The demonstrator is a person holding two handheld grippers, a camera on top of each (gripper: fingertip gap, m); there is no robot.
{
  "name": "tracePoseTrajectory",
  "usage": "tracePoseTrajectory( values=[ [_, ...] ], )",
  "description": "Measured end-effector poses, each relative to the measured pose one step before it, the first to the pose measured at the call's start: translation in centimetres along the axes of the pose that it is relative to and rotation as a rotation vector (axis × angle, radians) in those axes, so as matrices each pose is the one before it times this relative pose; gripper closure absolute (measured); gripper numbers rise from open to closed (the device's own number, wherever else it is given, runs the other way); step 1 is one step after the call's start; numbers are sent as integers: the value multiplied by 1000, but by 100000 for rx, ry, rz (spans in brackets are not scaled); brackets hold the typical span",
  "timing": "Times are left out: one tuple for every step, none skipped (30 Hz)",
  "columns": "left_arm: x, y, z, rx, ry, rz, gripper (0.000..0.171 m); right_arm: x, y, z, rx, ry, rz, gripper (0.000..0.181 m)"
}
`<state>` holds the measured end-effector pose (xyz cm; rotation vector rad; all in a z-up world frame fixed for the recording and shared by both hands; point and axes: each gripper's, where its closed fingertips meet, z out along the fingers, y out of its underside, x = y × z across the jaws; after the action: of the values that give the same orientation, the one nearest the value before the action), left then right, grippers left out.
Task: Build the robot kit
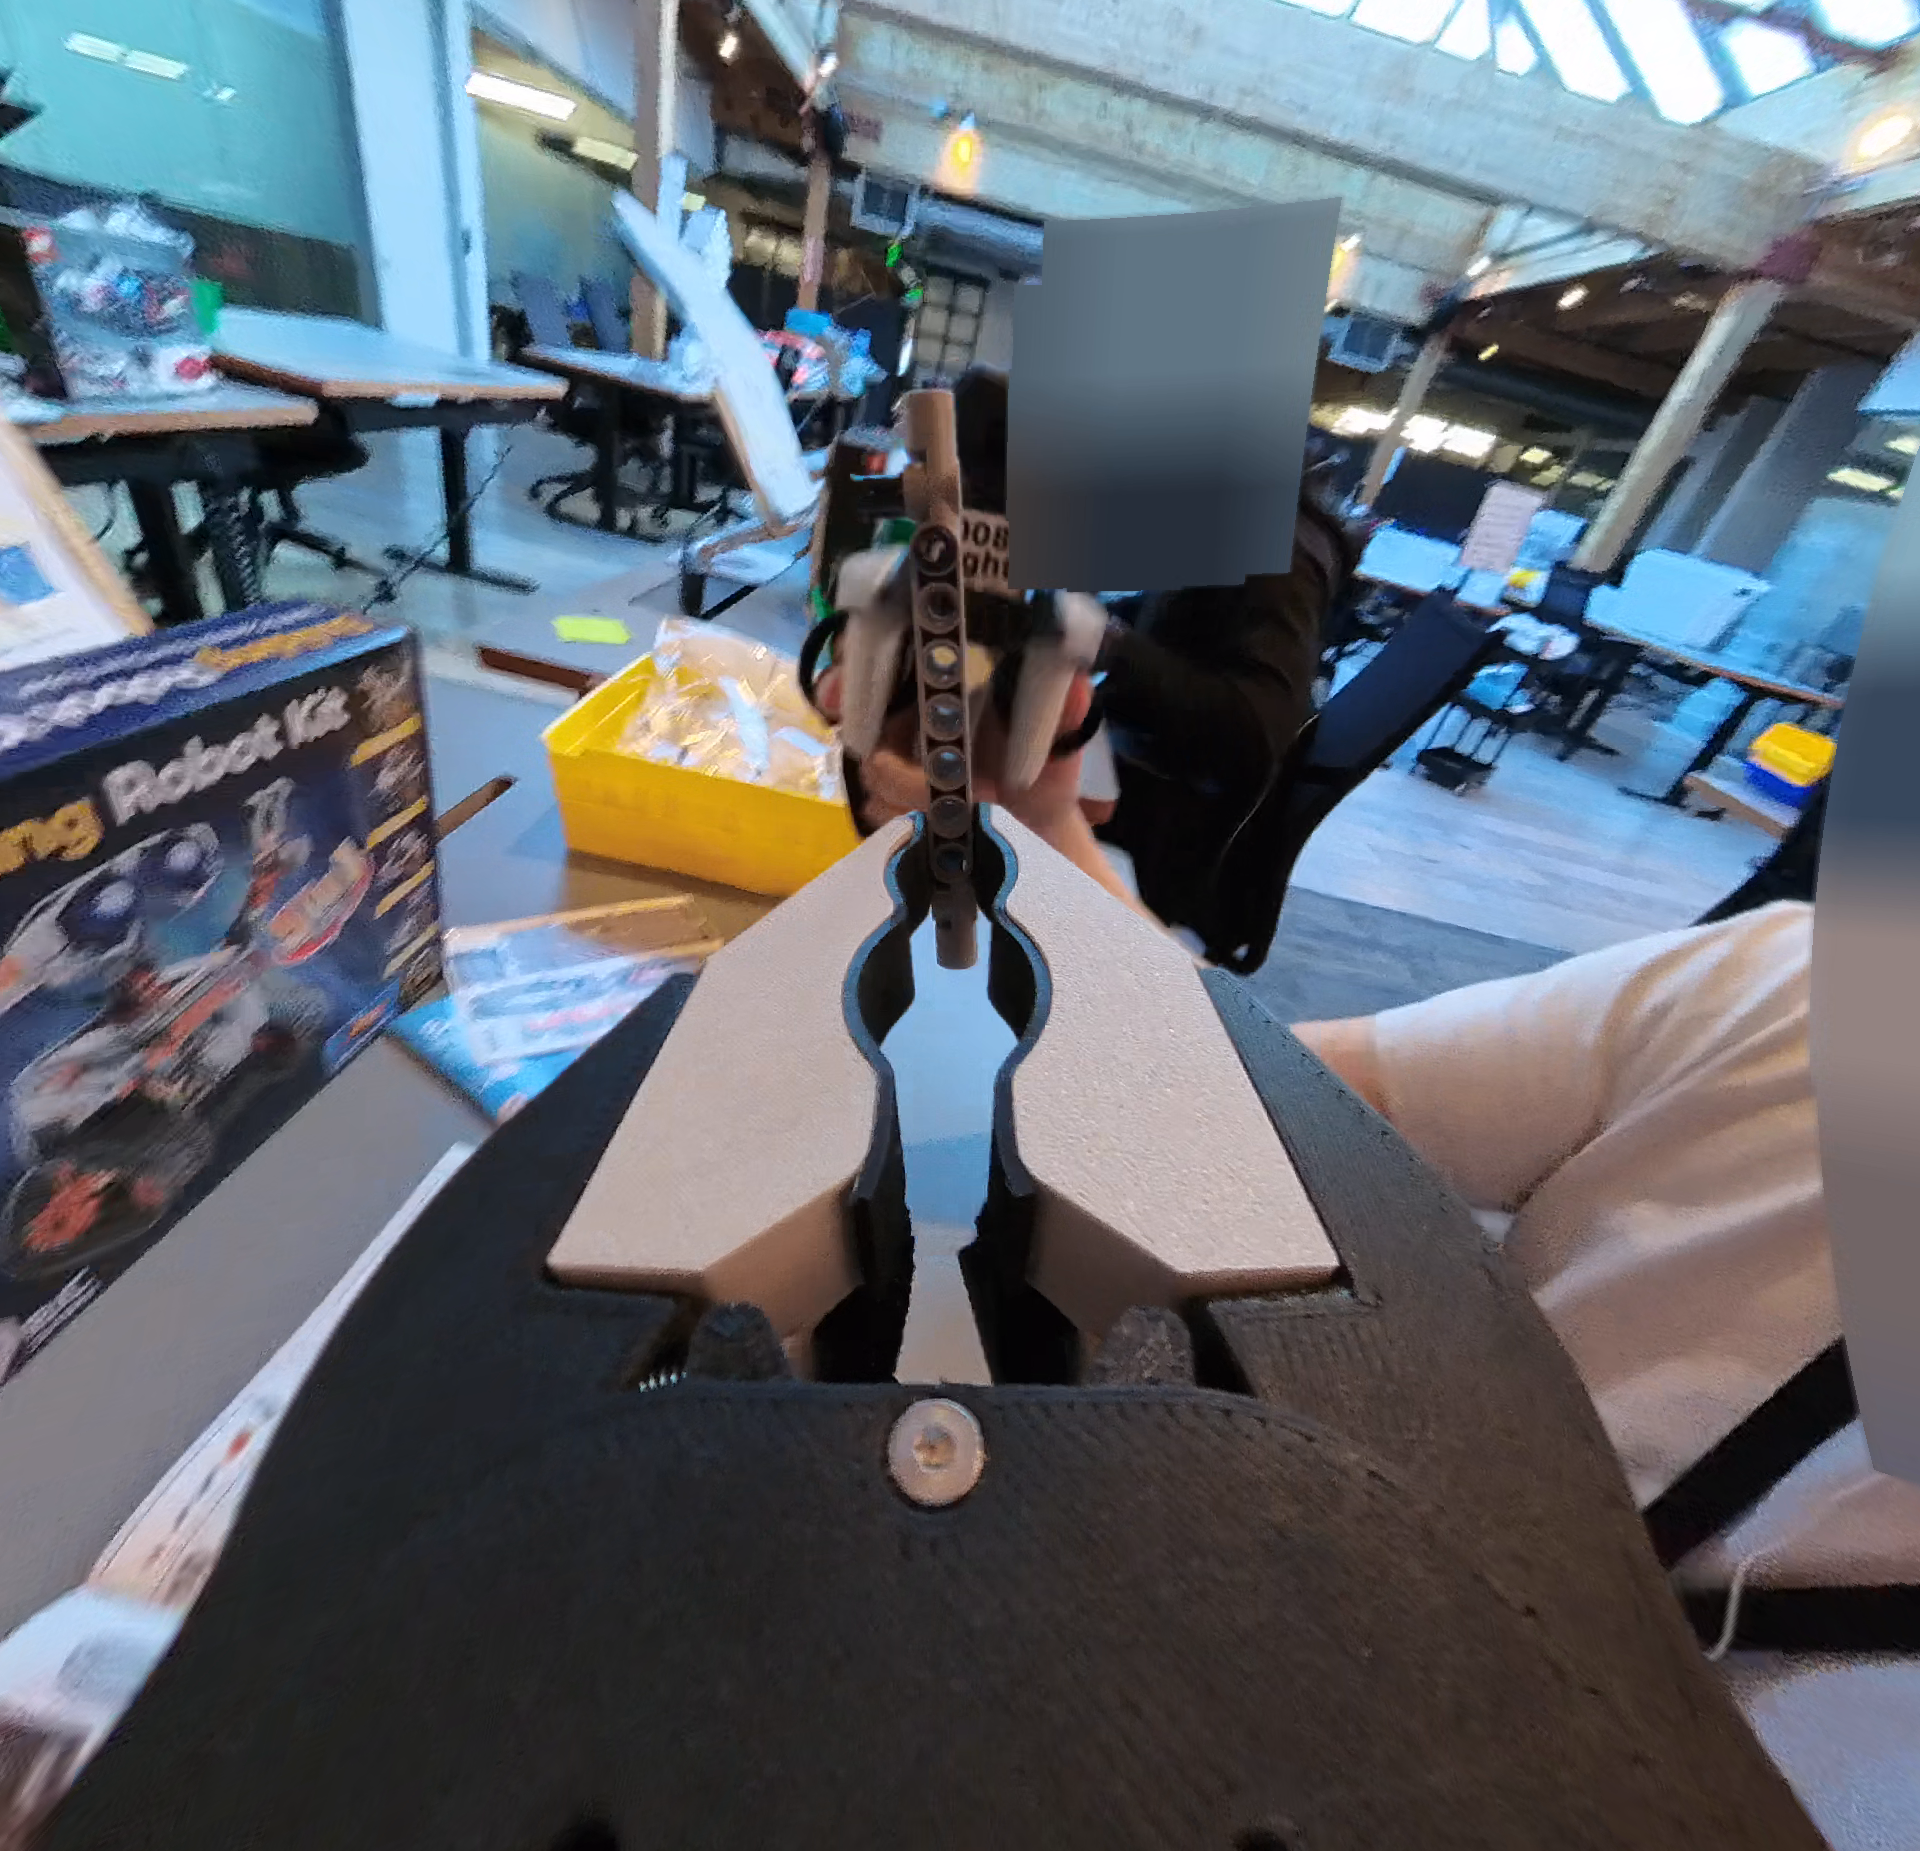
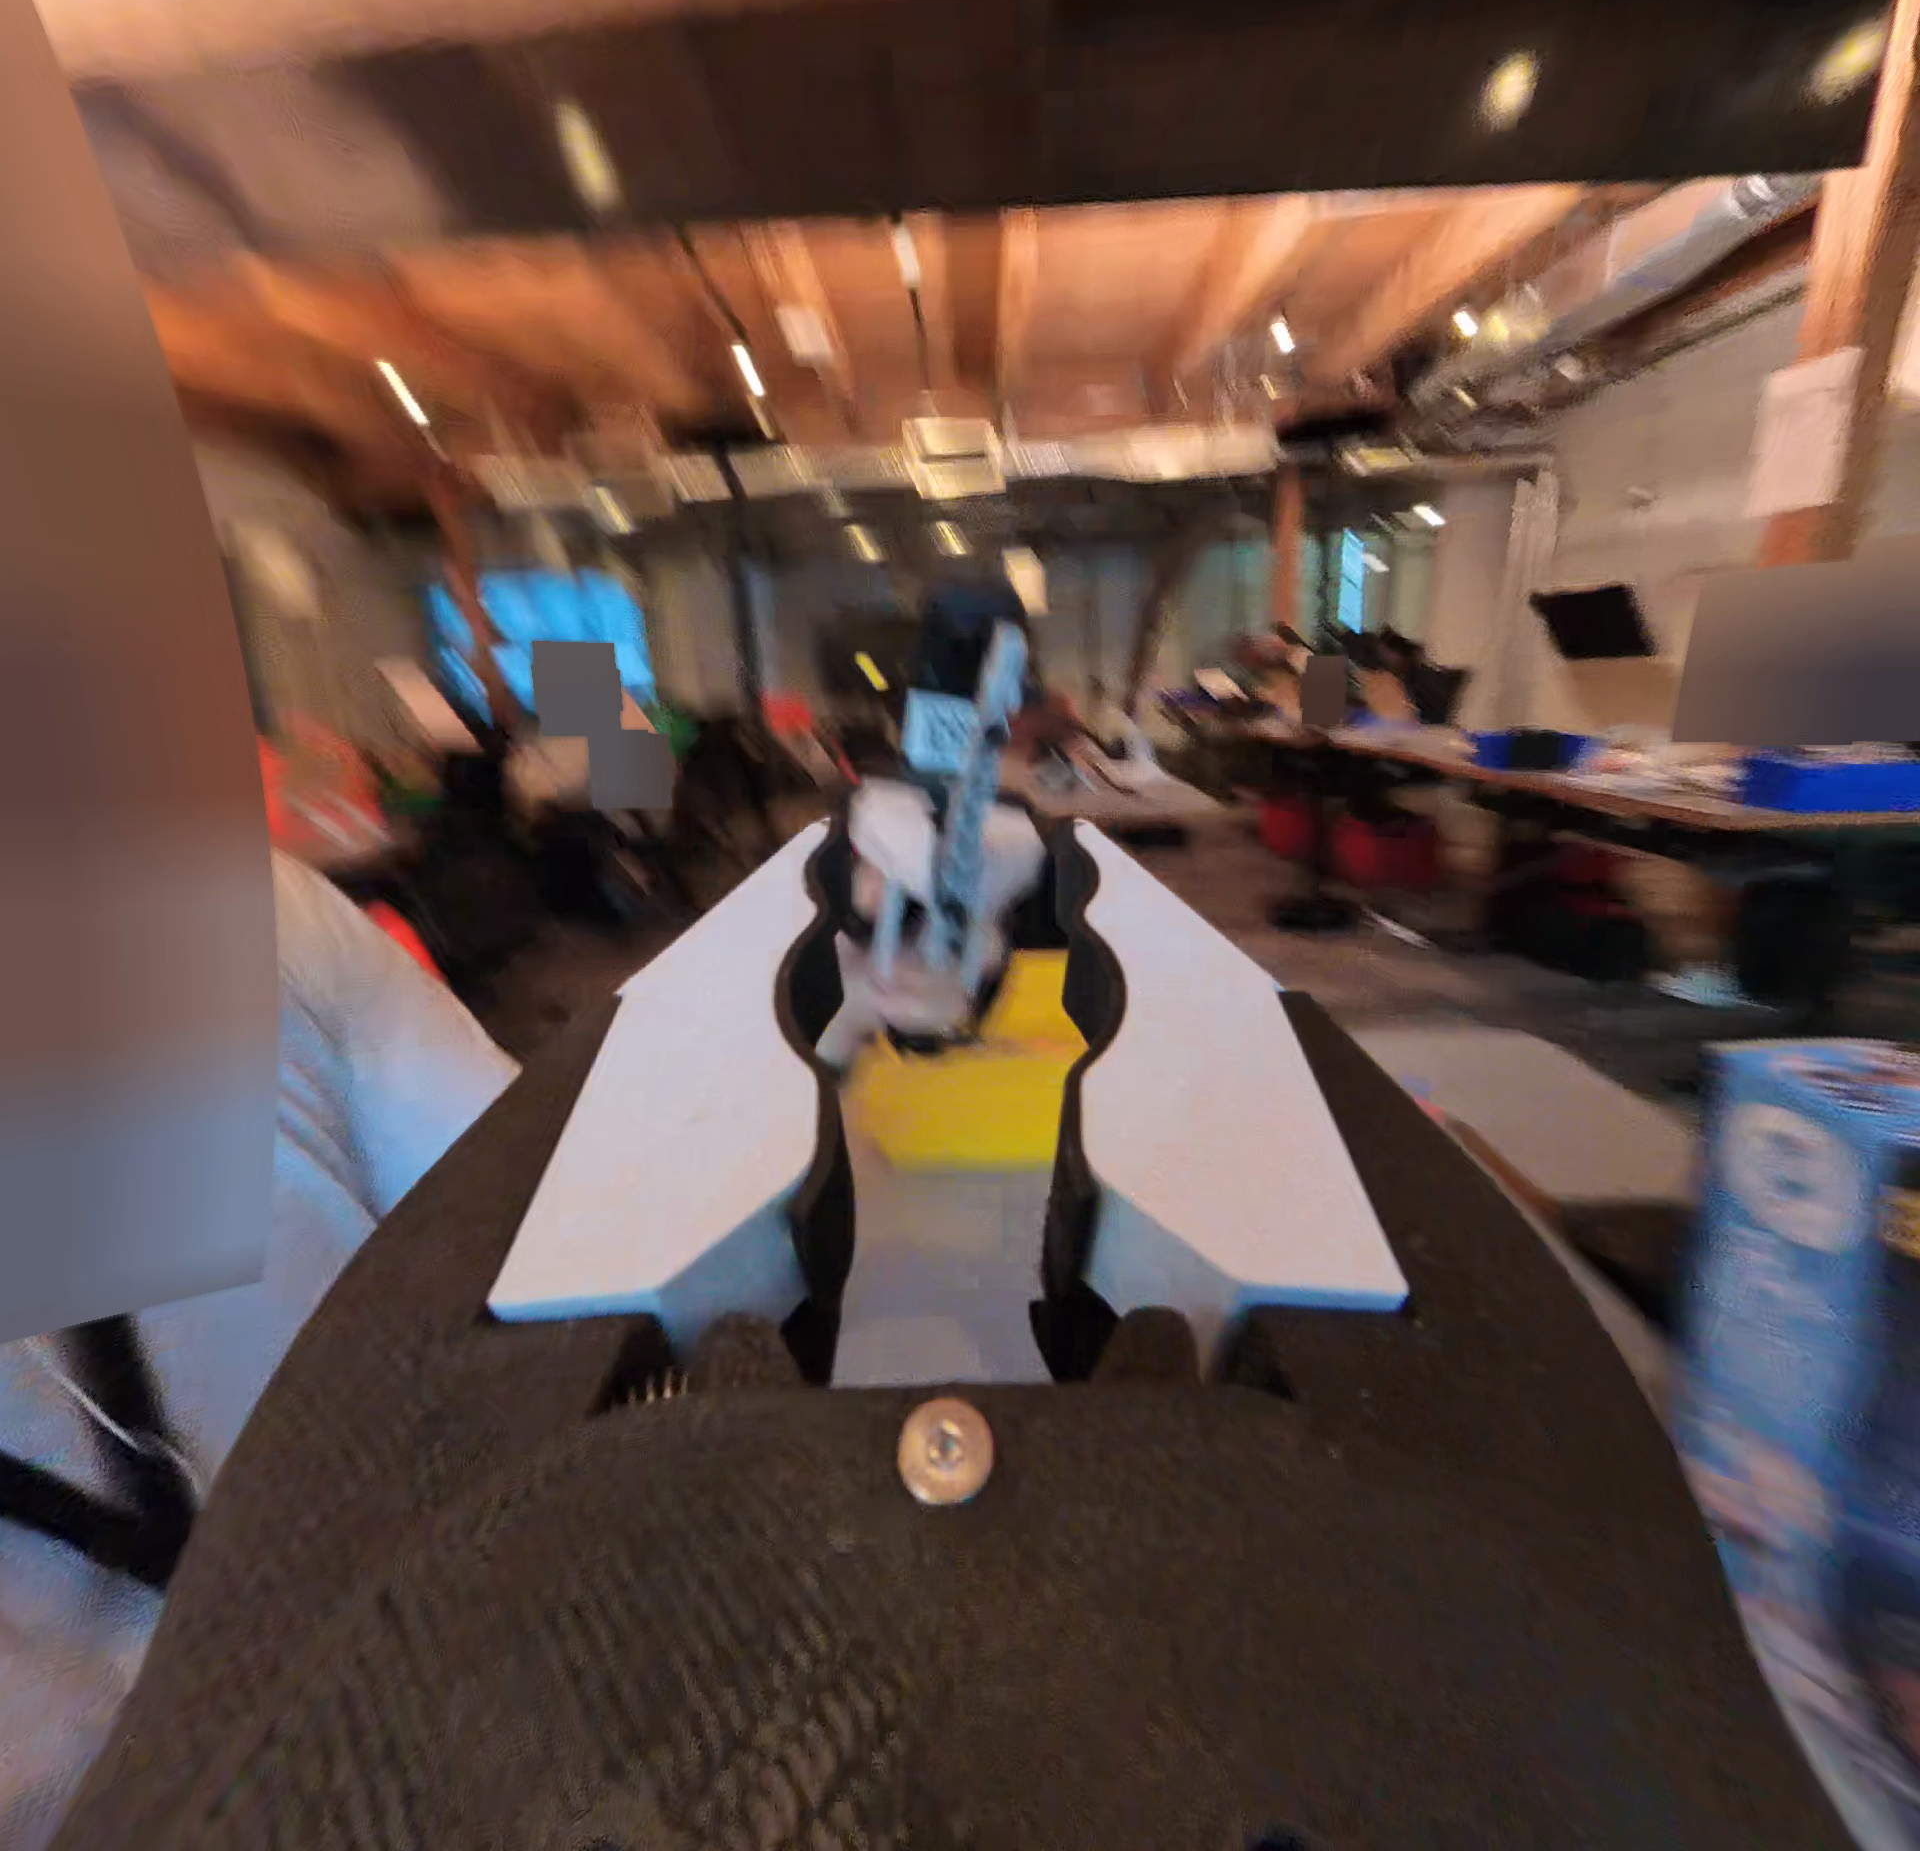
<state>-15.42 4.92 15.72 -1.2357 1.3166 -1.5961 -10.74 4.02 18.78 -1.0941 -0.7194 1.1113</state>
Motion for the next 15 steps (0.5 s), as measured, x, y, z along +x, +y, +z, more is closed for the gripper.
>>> tracePoseTrajectory(
  values=[
    [-795,725,-32,-3146,-1782,122,167,606,-333,180,6896,-1600,8561,145],
    [-697,480,51,-1556,-1278,-235,167,1182,941,611,-1907,4009,4266,142],
    [-561,172,66,208,-537,-1367,167,1353,1689,784,-7414,6364,1241,136],
    [-176,113,80,367,1539,-1299,167,715,1455,900,-5789,3298,-384,132],
    [-48,301,83,-1010,1842,-728,167,216,922,852,-2693,530,834,132],
    [-241,518,66,-2591,98,-727,167,121,364,630,222,-264,2572,138],
    [-272,654,52,-3627,-708,-33,167,164,-16,407,2559,-426,3507,146],
    [-245,334,4,-1848,-1152,1037,167,-44,124,317,1696,-1924,3028,148],
    [-157,27,-73,266,-1016,880,167,-371,391,245,-932,-4100,2053,154],
    [39,12,-63,203,433,-245,167,-377,415,162,-1628,-4011,1397,170],
    [34,237,-55,-1306,814,-1195,167,-229,336,132,-1297,-2605,594,175],
    [-111,283,-90,-1410,16,-858,166,352,296,27,-1486,1584,-905,175],
    [-345,244,-142,-861,-1310,117,167,298,239,36,-887,1714,-1963,175],
    [-188,246,-156,-613,-386,-401,165,174,91,-23,24,741,-1170,175],
    [-202,103,-372,-499,-758,-1195,155,265,-181,-199,1658,810,-71,175]
  ],
)
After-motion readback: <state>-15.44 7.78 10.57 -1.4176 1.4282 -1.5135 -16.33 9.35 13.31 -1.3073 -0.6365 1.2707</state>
